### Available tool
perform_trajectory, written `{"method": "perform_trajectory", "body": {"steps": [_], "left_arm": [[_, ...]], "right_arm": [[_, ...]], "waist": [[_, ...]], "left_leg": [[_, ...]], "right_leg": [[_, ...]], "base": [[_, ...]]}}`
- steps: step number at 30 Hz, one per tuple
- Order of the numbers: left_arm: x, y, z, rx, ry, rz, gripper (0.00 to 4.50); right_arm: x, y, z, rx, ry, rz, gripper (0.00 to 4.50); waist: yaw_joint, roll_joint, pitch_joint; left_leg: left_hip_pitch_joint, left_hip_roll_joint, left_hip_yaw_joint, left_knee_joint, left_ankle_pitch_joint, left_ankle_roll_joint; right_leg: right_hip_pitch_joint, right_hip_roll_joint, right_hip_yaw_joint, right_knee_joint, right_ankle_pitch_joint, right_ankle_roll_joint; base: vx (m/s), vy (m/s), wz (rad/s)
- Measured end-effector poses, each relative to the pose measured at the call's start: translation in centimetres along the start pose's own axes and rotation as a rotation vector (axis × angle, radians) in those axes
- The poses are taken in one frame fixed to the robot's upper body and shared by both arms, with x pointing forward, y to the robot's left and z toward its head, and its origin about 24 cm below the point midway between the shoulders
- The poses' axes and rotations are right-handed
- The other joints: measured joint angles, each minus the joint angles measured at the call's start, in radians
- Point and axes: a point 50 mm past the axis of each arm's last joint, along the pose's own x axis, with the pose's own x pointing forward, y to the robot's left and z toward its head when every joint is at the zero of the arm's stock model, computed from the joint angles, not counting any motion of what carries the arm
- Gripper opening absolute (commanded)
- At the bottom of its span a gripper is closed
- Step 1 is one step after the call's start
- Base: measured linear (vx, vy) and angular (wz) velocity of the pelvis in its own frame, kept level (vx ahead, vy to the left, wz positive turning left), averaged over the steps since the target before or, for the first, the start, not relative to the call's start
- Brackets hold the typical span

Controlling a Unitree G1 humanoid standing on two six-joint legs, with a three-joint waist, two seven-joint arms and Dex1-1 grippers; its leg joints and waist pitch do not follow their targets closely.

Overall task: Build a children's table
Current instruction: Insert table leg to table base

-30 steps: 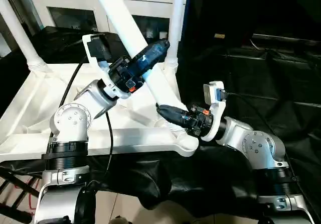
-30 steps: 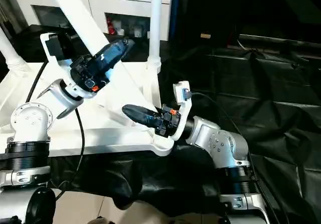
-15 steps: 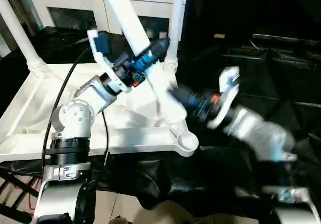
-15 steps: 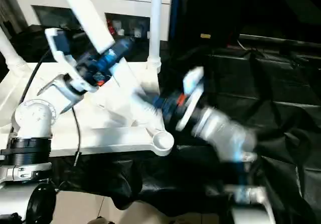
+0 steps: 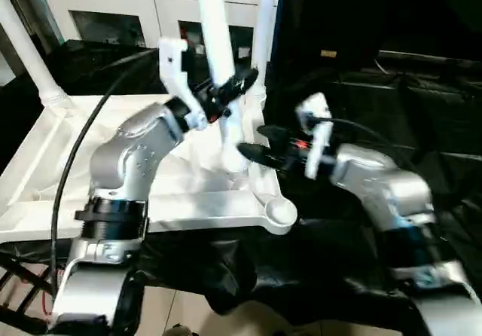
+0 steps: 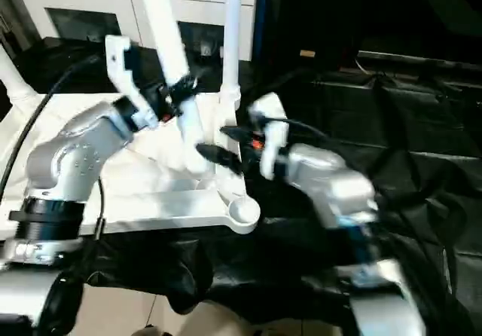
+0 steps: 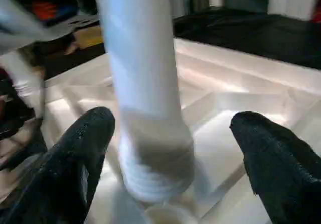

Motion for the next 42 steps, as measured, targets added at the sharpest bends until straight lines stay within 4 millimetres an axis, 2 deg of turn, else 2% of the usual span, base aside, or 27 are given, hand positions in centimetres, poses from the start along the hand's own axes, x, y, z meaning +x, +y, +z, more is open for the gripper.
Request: {"method": "perform_trajectory", "body": {"steps": [3, 9, 11, 14, 16, 19, 20, 23, 25, 30, 36, 42], "left_arm": [[0.5, -0.4, -0.5, 0.009, 0.019, 0.026, 1.89], [1.0, -0.5, -1.1, 0.053, 0.051, 0.136, 1.89], [1.0, -0.3, -1.1, 0.063, 0.056, 0.169, 1.89], [0.9, -0.1, -1.2, 0.077, 0.065, 0.203, 1.89], [0.9, -0.1, -1.2, 0.08, 0.066, 0.219, 1.89], [1.0, -0.1, -1.3, 0.082, 0.067, 0.238, 1.89], [1.0, -0.1, -1.3, 0.083, 0.067, 0.246, 1.89], [1.1, -0.1, -1.3, 0.081, 0.066, 0.25, 1.89], [1.1, -0.2, -1.3, 0.078, 0.068, 0.25, 1.89], [1.1, -0.3, -1.3, 0.074, 0.073, 0.245, 1.89], [1.2, -0.6, -1.3, 0.068, 0.08, 0.238, 1.89], [1.2, -0.7, -1.4, 0.063, 0.093, 0.233, 1.89]], "right_arm": [[1.2, 0.7, -0.2, -0.003, -0.016, 0.005, 4.2], [3.3, 0.8, -0.6, -0.031, -0.037, -0.112, 4.2], [3.6, 1.0, -0.4, -0.045, -0.051, -0.109, 3.93], [3.8, 1.0, -0.7, -0.055, -0.041, -0.111, 3.73], [3.9, 1.1, -0.8, -0.058, -0.042, -0.106, 3.44], [4.2, 1.4, -0.8, -0.06, -0.053, -0.098, 3.43], [4.4, 1.5, -0.9, -0.058, -0.053, -0.096, 3.1], [4.5, 1.5, -1.2, -0.049, -0.046, -0.097, 2.99], [4.5, 1.4, -1.3, -0.046, -0.046, -0.098, 2.66], [4.6, 1.4, -1.4, -0.048, -0.048, -0.094, 2.23], [4.5, 1.4, -1.4, -0.049, -0.045, -0.085, 1.92], [4.3, 1.2, -1.5, -0.051, -0.039, -0.073, 1.88]], "waist": [[0.001, 0.0, 0.0], [0.0, 0.0, 0.0], [0.0, 0.0, 0.0], [0.0, 0.0, 0.0], [0.001, 0.0, 0.0], [0.0, 0.0, 0.0], [0.0, 0.0, 0.0], [0.001, 0.0, 0.0], [0.0, 0.0, 0.0], [0.0, 0.0, 0.0], [0.0, 0.0, 0.0], [0.001, 0.0, 0.0]], "left_leg": [[-0.001, 0.0, 0.0, 0.0, 0.0, 0.0], [-0.002, 0.0, 0.0, 0.0, 0.0, 0.0], [-0.005, 0.0, -0.001, 0.0, 0.0, 0.0], [-0.007, 0.0, -0.001, 0.0, 0.0, 0.0], [-0.008, 0.0, -0.001, 0.0, 0.0, 0.0], [-0.008, 0.0, -0.001, 0.0, 0.0, 0.0], [-0.008, 0.0, -0.001, 0.0, 0.0, 0.0], [-0.008, 0.0, -0.001, 0.001, 0.0, 0.0], [-0.008, 0.0, -0.001, 0.001, 0.0, 0.0], [-0.008, 0.0, -0.001, 0.001, 0.0, 0.0], [-0.008, 0.0, -0.001, 0.001, 0.0, 0.0], [-0.008, 0.0, -0.001, 0.001, 0.0, 0.0]], "right_leg": [[0.0, 0.0, 0.0, 0.0, 0.002, -0.004], [-0.001, 0.0, 0.0, 0.0, 0.003, -0.004], [-0.001, 0.0, 0.0, -0.001, 0.003, -0.004], [-0.002, 0.0, 0.0, -0.001, 0.003, -0.004], [-0.002, 0.0, 0.0, -0.001, 0.003, -0.005], [-0.002, 0.0, 0.0, -0.001, 0.003, -0.005], [-0.002, 0.0, 0.0, -0.001, 0.003, -0.005], [-0.002, 0.0, 0.0, -0.001, 0.003, -0.005], [-0.002, 0.0, 0.0, -0.001, 0.003, -0.005], [-0.002, 0.0, 0.0, -0.001, 0.003, -0.005], [-0.002, 0.0, 0.0, 0.0, 0.003, -0.005], [-0.002, 0.0, 0.0, 0.0, 0.003, -0.005]], "base": [[0.0, 0.0, 0.0], [0.0, 0.0, 0.0], [0.0, 0.0, 0.0], [0.0, 0.0, 0.0], [0.0, 0.0, 0.0], [0.0, 0.0, 0.0], [0.0, 0.0, 0.0], [0.0, 0.0, 0.0], [0.0, 0.0, 0.0], [0.0, 0.0, 0.0], [0.0, 0.0, 0.0], [0.0, 0.0, 0.0]]}}
